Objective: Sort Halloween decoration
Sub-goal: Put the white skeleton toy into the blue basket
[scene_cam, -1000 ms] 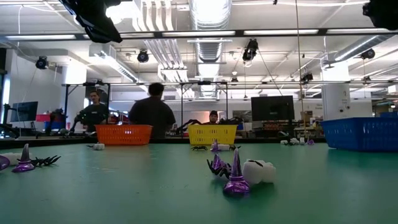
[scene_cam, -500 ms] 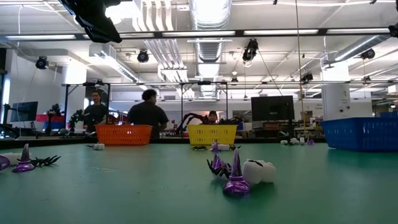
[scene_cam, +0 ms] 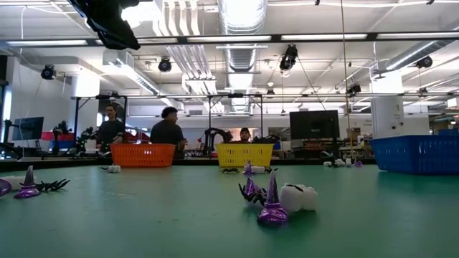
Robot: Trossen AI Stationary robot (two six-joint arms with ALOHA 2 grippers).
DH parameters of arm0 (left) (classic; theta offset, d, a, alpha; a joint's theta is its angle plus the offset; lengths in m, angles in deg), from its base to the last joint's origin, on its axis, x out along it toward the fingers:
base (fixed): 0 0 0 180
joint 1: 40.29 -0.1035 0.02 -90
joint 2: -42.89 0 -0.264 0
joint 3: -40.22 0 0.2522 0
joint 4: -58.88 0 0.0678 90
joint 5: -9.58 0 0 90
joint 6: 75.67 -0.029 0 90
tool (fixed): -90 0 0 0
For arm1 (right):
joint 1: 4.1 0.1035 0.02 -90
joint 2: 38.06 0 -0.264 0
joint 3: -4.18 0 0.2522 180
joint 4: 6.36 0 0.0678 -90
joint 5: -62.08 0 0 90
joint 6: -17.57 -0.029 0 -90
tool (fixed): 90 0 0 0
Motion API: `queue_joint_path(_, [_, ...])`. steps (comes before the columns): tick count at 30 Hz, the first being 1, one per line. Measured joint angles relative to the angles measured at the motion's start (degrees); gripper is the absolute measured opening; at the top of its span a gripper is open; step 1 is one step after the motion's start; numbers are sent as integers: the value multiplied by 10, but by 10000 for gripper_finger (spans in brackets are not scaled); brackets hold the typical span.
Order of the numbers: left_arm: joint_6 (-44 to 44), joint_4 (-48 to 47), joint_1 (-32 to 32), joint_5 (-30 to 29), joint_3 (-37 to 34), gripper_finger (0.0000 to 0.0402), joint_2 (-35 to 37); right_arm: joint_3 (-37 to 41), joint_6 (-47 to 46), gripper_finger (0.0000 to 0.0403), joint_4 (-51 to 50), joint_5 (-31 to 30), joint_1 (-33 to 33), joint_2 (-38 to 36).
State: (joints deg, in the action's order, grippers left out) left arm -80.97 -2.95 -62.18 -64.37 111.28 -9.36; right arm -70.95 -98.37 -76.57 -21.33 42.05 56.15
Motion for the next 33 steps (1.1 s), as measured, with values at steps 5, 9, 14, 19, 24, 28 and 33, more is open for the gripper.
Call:
queue_joint_path(5, [2, -1, 0, 0, 0, 52, 0, 11, -9, 173, 3, 5, 0, 11])
queue_joint_path(9, [2, -1, 0, 0, 0, 52, 1, 32, -17, 173, 18, 21, 1, 11])
queue_joint_path(14, [7, -2, 0, 0, 0, 52, 1, 55, -28, 173, 62, 24, 3, 7])
queue_joint_path(19, [11, -2, 0, 0, 0, 52, 1, 69, -43, 150, 87, 24, 5, 5])
queue_joint_path(24, [11, -5, 0, 0, 0, 52, 1, 70, -45, 104, 94, 22, 5, 6])
queue_joint_path(28, [11, -5, 0, 0, 0, 52, 2, 70, -50, 60, 97, 20, 4, 6])
queue_joint_path(33, [11, -5, 0, 0, 0, 52, 2, 71, -50, 19, 95, 21, 4, 3])
